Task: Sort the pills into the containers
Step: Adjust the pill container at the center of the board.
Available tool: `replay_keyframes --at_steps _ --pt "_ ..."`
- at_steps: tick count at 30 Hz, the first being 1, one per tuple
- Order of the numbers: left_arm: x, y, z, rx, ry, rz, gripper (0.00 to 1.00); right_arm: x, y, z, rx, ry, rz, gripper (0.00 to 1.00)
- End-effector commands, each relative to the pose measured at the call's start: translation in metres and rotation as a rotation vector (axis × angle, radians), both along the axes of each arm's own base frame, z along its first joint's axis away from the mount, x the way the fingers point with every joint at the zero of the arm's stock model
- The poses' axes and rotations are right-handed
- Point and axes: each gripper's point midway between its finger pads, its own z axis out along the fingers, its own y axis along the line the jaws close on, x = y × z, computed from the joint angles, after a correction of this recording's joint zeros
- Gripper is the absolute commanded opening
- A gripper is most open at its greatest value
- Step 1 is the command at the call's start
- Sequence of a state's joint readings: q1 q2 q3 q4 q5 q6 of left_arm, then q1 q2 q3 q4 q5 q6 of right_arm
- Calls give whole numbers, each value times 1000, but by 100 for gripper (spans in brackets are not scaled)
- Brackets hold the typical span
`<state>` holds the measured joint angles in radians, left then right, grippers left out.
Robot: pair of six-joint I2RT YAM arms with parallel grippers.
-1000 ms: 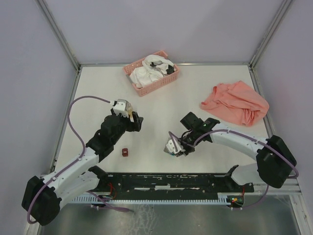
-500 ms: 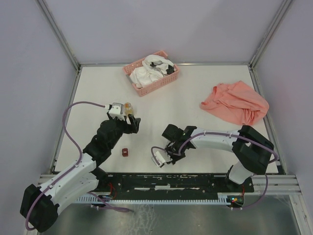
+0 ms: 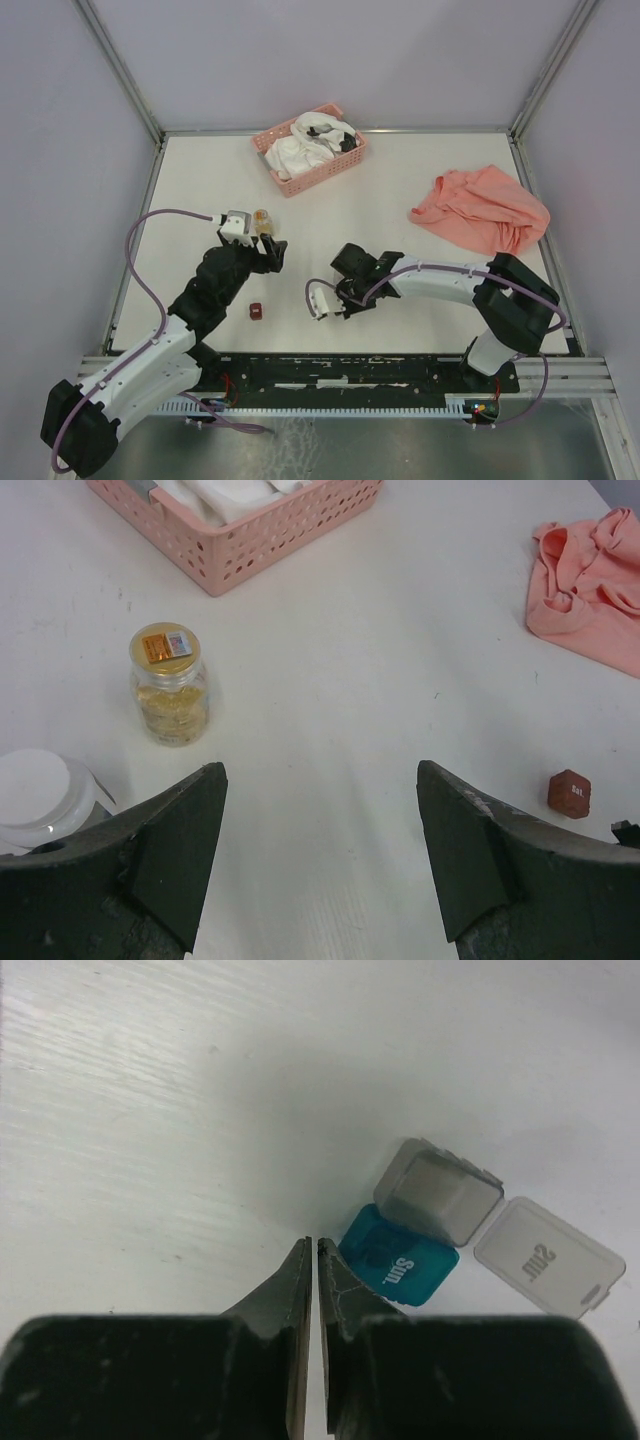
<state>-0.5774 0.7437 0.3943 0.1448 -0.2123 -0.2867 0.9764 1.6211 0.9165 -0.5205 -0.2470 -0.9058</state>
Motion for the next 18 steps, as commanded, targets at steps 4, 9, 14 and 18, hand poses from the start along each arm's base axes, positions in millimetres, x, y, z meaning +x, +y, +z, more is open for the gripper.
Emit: replay_keyframes --at_steps 4,9,14,18 --pt "5 2 14 -49 -41 30 83 36 15 19 85 -58 -176 14" --pt "5 4 14 -44 -41 37 83 33 20 22 121 -13 -205 20" --pt "5 5 15 -44 -45 41 83 35 21 24 155 49 -251 20" --pt "7 10 13 -28 -48 67 82 33 21 35 190 98 -261 20"
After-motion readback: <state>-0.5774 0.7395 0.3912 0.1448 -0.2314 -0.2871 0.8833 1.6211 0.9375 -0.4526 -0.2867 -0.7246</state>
